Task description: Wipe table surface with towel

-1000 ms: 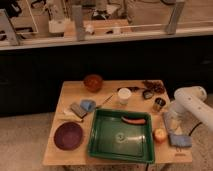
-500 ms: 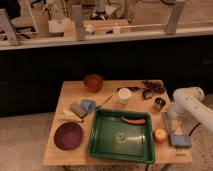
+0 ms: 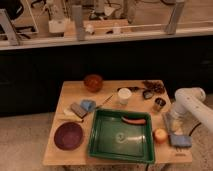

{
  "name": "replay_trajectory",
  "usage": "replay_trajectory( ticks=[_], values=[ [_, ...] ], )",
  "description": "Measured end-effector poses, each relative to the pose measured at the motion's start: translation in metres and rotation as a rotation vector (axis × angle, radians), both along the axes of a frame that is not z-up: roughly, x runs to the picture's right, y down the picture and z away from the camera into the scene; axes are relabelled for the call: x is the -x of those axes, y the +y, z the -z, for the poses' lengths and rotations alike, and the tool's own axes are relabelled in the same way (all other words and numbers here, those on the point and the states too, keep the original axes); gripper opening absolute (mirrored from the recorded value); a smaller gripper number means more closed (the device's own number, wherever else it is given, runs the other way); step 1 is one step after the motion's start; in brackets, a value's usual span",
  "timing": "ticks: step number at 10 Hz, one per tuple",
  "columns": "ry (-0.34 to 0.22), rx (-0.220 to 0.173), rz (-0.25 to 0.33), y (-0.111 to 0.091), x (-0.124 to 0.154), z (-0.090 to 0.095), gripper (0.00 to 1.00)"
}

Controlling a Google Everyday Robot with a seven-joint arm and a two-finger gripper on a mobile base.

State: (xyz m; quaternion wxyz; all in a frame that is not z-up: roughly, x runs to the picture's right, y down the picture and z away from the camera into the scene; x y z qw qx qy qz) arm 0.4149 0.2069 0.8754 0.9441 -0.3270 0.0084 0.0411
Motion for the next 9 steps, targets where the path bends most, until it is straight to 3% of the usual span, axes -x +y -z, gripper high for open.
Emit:
replay_trajectory(
  ticks=[3, 4, 9],
  values=[
    [0.006, 0.003, -0.001, -0.001, -0.004, 0.006, 0.04],
    [0.006, 0.003, 0.003, -0.002, -0.004, 0.006, 0.00],
    [-0.021, 0.023, -0.026, -0.023, 0.007, 0.010, 0.00]
  ],
)
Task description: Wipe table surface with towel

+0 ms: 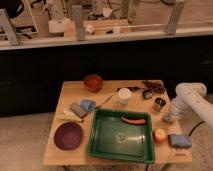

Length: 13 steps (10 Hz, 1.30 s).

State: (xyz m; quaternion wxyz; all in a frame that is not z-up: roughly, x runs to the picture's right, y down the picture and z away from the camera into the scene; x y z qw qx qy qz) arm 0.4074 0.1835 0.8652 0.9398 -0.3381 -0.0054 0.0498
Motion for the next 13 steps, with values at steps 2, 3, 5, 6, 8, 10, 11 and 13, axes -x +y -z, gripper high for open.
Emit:
replay_trajectory(
  ticks=[2, 3, 5, 6, 8, 10, 11, 13],
  values=[
    [-0.004, -0.001, 0.001, -0.004, 0.006, 0.002, 0.00],
    [-0.015, -0.001, 0.006, -0.003, 0.013, 0.003, 0.00],
    [-0.060, 0.002, 0.012, 0.006, 0.024, 0.011, 0.00],
    [-0.075, 0.004, 0.013, 0.010, 0.026, 0.015, 0.00],
    [-0.111, 0.012, 0.028, 0.016, 0.029, 0.025, 0.00],
    [-0.116, 0.025, 0.041, 0.021, 0.024, 0.028, 0.00],
    [-0.105, 0.036, 0.043, 0.027, 0.016, 0.027, 0.00],
    [-0.077, 0.050, 0.046, 0.034, 0.005, 0.019, 0.00]
  ],
)
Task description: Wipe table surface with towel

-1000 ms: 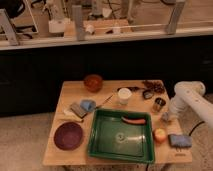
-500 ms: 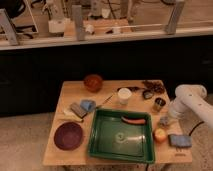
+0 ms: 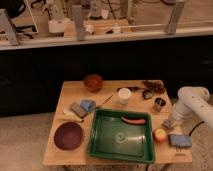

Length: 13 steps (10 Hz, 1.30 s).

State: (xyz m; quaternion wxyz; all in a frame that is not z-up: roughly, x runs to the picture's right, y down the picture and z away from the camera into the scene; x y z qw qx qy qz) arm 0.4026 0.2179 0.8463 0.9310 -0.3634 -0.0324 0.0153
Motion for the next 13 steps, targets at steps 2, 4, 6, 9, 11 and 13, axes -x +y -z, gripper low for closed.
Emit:
replay_trajectory(
  ticks=[2, 4, 6, 9, 11, 13],
  values=[
    [0.039, -0.004, -0.010, -0.002, -0.008, -0.017, 0.00],
    [0.073, -0.028, -0.022, -0.018, -0.021, -0.025, 0.00],
    [0.080, -0.048, -0.039, -0.032, -0.017, -0.029, 0.00],
    [0.065, -0.053, -0.045, -0.035, -0.003, -0.031, 0.00],
    [0.025, -0.060, -0.040, -0.035, 0.018, -0.021, 0.00],
    [-0.013, -0.067, -0.026, -0.033, 0.024, -0.006, 0.00]
  ],
)
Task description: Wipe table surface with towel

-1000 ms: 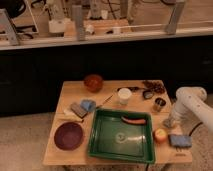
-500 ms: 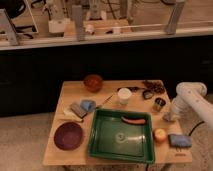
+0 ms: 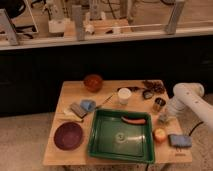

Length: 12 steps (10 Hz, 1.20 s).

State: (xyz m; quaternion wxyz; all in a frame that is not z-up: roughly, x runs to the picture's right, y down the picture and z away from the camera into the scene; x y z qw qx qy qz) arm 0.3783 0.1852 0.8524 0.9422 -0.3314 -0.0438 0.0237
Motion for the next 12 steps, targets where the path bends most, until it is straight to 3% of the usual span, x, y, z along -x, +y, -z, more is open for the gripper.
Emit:
replay_trajectory(
  ticks=[3, 5, 9, 12],
  values=[
    [-0.030, 0.009, 0.028, 0.020, -0.006, 0.023, 0.00],
    [-0.015, 0.021, 0.034, 0.033, -0.022, 0.029, 0.00],
    [0.049, 0.047, 0.005, 0.038, -0.045, 0.011, 0.00],
    [0.065, 0.020, -0.024, 0.011, -0.038, -0.006, 0.00]
  ],
)
